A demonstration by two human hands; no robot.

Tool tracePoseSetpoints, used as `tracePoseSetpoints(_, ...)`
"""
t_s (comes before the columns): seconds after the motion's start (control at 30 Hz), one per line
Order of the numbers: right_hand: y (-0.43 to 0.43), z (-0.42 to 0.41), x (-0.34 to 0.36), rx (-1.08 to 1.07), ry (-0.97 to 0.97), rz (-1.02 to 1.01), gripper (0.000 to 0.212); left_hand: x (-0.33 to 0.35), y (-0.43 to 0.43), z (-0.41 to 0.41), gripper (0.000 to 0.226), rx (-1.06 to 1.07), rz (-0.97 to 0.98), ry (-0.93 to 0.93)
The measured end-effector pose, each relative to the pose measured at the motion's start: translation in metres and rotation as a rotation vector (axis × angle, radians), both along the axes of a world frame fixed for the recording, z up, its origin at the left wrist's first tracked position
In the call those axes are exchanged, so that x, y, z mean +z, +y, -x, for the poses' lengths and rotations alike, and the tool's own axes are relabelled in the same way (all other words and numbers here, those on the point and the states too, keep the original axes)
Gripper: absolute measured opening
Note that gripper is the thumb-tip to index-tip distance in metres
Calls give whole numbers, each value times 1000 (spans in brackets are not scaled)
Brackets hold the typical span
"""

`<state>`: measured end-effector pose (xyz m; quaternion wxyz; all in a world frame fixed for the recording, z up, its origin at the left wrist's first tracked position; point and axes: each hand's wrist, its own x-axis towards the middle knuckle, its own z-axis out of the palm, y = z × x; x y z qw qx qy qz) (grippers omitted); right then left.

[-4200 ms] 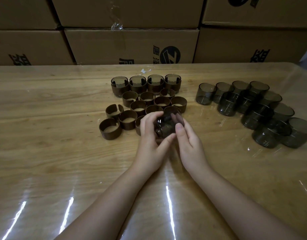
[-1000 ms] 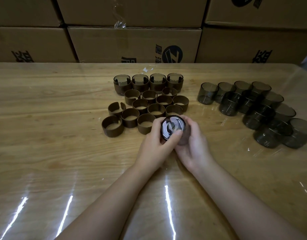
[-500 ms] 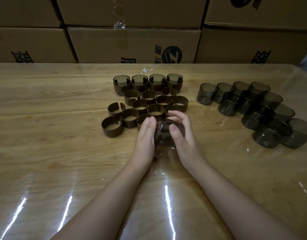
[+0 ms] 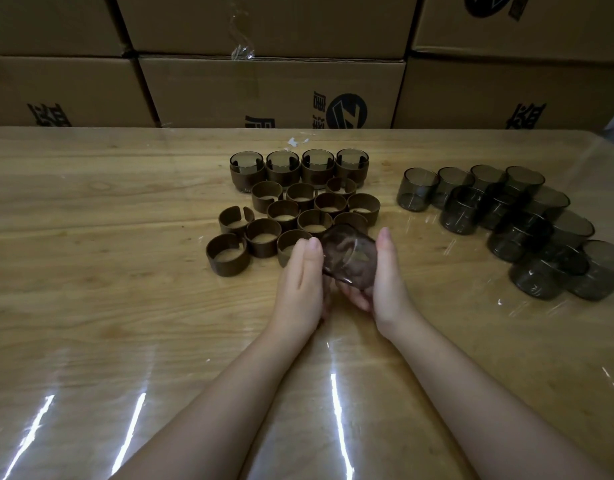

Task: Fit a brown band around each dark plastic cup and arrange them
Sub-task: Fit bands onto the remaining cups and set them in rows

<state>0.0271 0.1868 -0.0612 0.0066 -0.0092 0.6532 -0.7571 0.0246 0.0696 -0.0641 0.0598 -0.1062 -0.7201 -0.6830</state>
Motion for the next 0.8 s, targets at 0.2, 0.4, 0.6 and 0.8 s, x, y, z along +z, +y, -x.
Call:
tracePoseSetpoints(0.2,4,8,-5,-62,-76,202,67,6,1,-1,54,-138,43,106)
tracePoseSetpoints(0.4,1,8,-8,-157,-137,-67,56,0,1,0,86,-180,68,64)
tracePoseSetpoints(0.6,-1,2,-8,-190,184,-402,31,0,-2,3,50,5,-113,74)
tracePoseSetpoints(0.8,23,8,-3,-286,338,-1011,50,-2,-4,11,52,12,-416,-198)
